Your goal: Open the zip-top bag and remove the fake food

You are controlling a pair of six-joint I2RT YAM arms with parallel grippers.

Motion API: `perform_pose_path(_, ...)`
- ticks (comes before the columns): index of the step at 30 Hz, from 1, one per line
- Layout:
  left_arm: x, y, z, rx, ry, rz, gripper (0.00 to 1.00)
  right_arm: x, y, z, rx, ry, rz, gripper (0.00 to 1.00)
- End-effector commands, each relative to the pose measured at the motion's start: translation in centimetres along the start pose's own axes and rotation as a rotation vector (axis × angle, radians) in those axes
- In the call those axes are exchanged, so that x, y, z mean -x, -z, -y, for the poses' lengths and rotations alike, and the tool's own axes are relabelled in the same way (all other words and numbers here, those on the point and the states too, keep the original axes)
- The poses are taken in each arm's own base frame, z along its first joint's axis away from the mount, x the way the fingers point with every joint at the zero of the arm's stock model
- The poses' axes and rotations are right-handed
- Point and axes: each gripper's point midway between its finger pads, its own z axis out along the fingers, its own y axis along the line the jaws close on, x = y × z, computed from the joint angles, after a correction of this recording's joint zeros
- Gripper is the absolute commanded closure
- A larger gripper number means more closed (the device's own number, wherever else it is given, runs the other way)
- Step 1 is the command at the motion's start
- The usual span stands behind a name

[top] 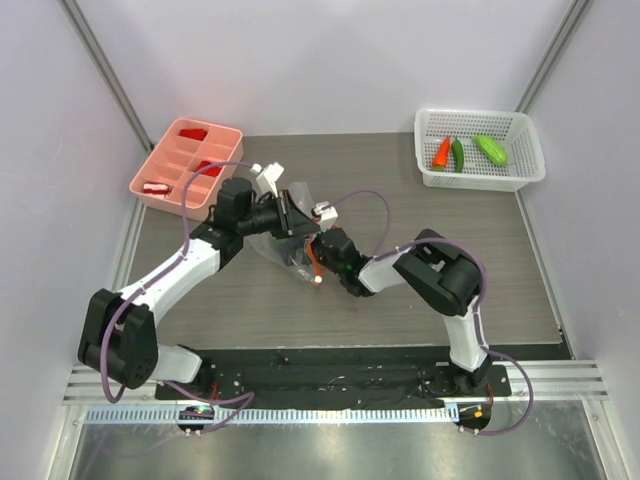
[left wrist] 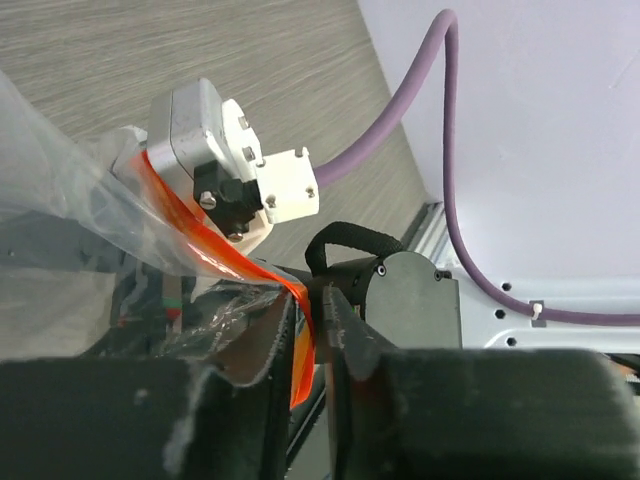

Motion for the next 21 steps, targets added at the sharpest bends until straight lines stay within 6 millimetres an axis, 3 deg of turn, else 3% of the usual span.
perform_pose_path(1,1.6,1.1,3.6,-0.097,-0.111,0.026,0.69,1.8,1.8,-1.2,0.037,0.025,-0.024,0.05)
perform_pose_path(4,2.7,2.0,3.2,-0.061,-0.130,0.078,0.56,1.2,2.0,-0.8,0.042,0.020,-0.058,0.05)
perform_pose_path(6,3.7,2.7,2.1,0.004,-0.134,0.124,0.56,1.1,1.9,-0.7,0.065,-0.002,-0.076,0.05)
perform_pose_path(10,5.9,4.9,-3.4,0.279,-0.051,0.231,0.81,0.8,2.4,-0.7,0.089,-0.004,-0.094,0.06)
perform_pose_path(13,7.5,6.0,-8.1,0.385,0.048,0.277,0.92,0.6,2.7,-0.6,0.117,0.008,-0.123,0.06)
perform_pose_path(14,7.8,6.0,-8.6,0.392,0.062,0.278,0.98,0.7,2.6,-0.6,0.127,0.006,-0.127,0.06)
perform_pose_path(15,7.5,5.3,-10.1,0.415,0.085,0.255,1.00,0.6,2.6,-1.0,0.154,0.008,-0.139,0.06)
perform_pose_path(17,8.1,4.5,-10.9,0.426,0.089,0.237,1.00,0.5,2.6,-1.4,0.179,0.004,-0.150,0.06)
perform_pose_path(18,7.0,3.5,-13.1,0.465,0.128,0.184,1.00,0.4,2.6,-1.5,0.191,0.003,-0.160,0.07)
perform_pose_path(21,6.8,2.3,-16.4,0.541,0.160,0.142,1.00,0.3,2.9,-1.9,0.211,0.004,-0.170,0.07)
